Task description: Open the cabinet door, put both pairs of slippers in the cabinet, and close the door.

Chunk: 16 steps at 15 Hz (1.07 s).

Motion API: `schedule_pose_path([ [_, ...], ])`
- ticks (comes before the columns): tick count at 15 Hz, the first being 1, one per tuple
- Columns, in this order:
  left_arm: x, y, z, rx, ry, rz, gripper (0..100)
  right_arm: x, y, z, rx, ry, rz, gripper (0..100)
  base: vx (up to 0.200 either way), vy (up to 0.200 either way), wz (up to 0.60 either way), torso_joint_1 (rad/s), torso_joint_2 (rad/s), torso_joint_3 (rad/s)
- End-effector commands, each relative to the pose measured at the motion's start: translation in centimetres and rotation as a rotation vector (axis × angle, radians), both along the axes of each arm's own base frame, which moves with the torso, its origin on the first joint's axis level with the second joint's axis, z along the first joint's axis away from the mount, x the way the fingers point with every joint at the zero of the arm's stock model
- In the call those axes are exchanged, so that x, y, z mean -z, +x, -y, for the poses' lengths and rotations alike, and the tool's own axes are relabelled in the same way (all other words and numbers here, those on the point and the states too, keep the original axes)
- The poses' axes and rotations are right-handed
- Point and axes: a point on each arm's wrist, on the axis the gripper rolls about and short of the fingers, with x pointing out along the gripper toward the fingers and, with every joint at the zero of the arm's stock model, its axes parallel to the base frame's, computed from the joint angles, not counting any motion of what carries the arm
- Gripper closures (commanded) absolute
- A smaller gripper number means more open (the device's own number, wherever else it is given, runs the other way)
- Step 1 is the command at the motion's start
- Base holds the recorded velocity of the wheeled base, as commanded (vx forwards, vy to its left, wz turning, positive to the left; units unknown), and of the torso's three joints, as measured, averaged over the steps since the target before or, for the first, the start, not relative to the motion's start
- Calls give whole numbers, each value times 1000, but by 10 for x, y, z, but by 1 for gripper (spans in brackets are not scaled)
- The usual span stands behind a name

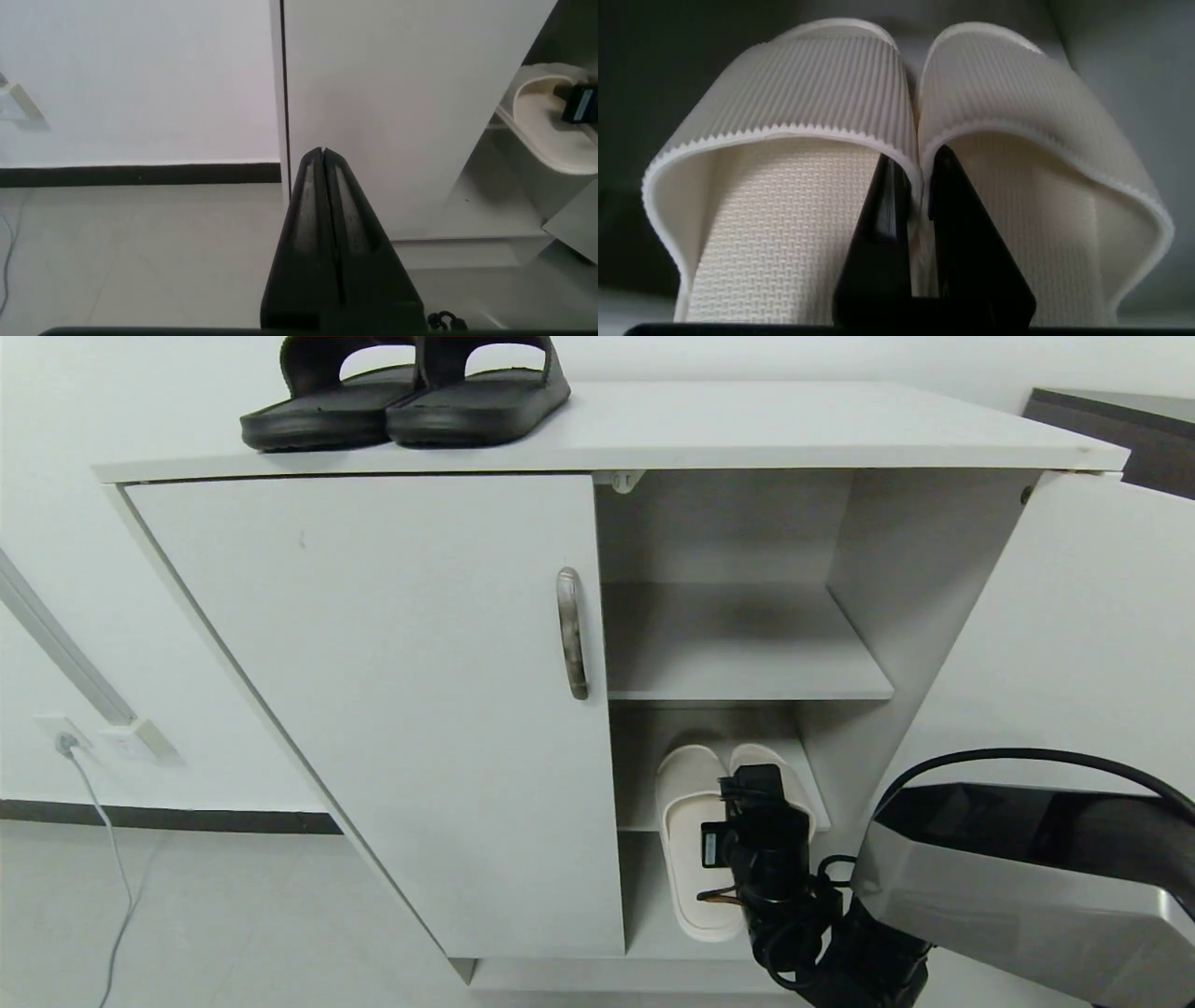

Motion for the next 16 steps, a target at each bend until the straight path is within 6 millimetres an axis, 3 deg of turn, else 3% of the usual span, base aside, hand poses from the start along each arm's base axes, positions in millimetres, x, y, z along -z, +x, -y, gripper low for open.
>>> schedule_pose_path([
  [1,0,0,0,-1,0,-1,100,-3,5,-1,6,11,12,100,0,0,0,0,0,0],
  [3,0,0,0,-1,0,-1,100,-4,14,-1,13,14,16,100,0,0,0,0,0,0],
  [7,0,0,0,-2,0,-1,100,-2,56,-5,58,19,22,100,0,0,0,0,0,0],
  [16,0,0,0,-2,0,-1,100,-21,114,-15,69,15,7,100,0,0,0,0,0,0],
])
